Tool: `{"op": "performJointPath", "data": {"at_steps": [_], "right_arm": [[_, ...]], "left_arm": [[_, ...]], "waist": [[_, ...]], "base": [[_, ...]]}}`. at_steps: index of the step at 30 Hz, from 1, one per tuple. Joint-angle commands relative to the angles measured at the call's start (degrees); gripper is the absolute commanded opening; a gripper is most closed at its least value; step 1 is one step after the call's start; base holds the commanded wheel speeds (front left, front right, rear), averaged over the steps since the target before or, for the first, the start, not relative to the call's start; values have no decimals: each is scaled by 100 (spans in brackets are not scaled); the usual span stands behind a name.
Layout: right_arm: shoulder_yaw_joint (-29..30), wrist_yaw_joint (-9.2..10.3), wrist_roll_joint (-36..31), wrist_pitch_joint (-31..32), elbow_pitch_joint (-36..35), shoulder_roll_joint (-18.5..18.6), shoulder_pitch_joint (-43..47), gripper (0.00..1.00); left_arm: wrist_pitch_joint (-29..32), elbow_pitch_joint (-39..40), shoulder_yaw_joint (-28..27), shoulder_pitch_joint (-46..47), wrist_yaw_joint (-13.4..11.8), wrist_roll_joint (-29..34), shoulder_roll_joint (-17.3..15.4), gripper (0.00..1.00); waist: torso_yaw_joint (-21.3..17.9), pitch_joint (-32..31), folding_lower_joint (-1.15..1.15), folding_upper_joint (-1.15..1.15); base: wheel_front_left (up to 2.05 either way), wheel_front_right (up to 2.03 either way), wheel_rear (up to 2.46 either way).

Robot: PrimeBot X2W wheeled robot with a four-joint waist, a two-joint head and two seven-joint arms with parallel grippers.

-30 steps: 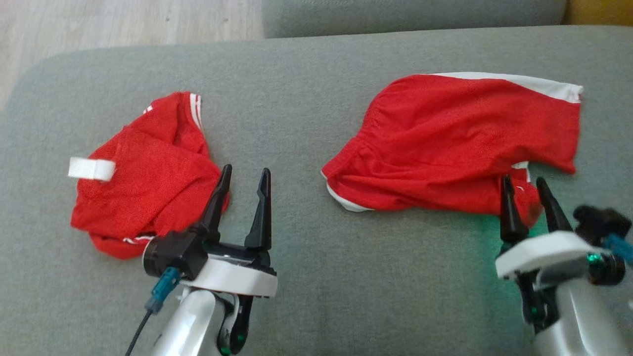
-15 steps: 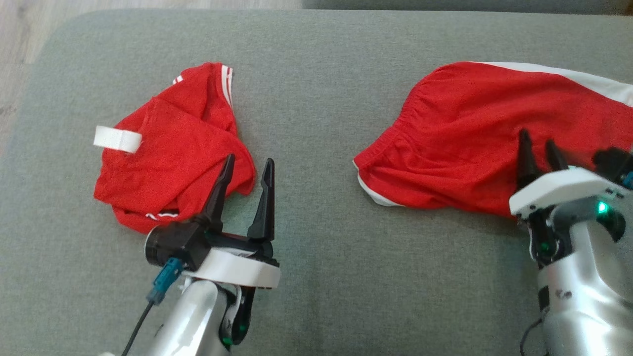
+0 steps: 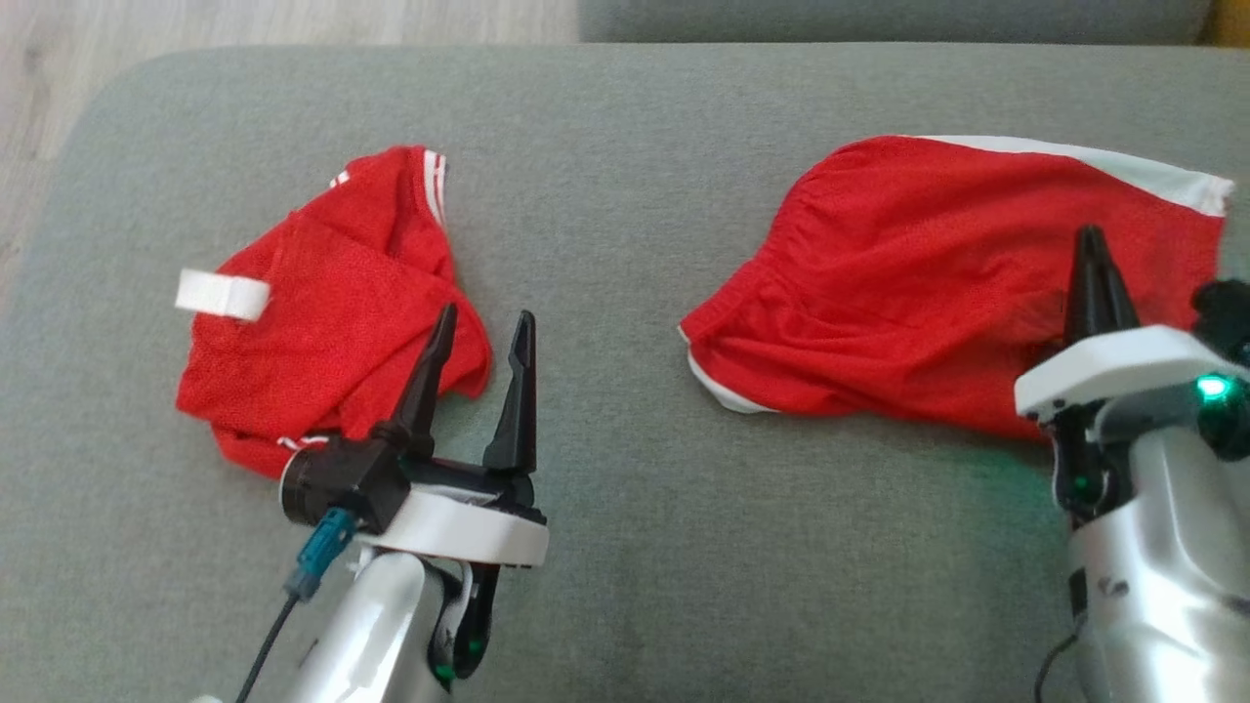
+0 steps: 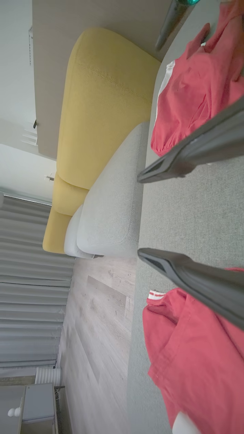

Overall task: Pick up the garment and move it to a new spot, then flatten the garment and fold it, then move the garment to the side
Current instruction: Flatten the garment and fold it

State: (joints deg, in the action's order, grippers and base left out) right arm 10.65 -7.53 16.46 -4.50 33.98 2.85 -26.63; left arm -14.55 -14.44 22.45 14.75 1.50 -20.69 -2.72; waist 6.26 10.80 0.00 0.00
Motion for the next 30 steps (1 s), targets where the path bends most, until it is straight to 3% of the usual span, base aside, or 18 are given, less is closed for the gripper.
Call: {"op": "performJointPath", "data": {"at_steps": [1, 16, 17, 18, 30], "right_arm": [[-224, 4, -109, -110, -316, 3, 56, 0], [-825, 4, -811, -490, -1826, 3, 1649, 0], [-803, 4, -818, -522, -1895, 3, 1766, 40], [-794, 4, -812, -549, -1949, 3, 1876, 100], [-858, 4, -652, -617, -2025, 3, 2305, 100]], "left_arm": [[-45, 174, -209, 99, -28, 1, -16, 100], [-45, 45, -349, -193, -15, 25, -16, 100], [-45, 0, -340, -226, -9, 26, -16, 100], [-45, -53, -327, -257, -2, 33, -16, 100], [-45, -603, -180, -406, 77, 99, -16, 100]], "waist": [[-92, -72, 0, 0], [-592, -564, 0, 0], [-605, -591, 0, 0], [-615, -622, 0, 0], [-644, -761, 0, 0]], "base": [[0, 0, 0], [0, 0, 0], [0, 0, 0], [0, 0, 0], [0, 0, 0]]}}
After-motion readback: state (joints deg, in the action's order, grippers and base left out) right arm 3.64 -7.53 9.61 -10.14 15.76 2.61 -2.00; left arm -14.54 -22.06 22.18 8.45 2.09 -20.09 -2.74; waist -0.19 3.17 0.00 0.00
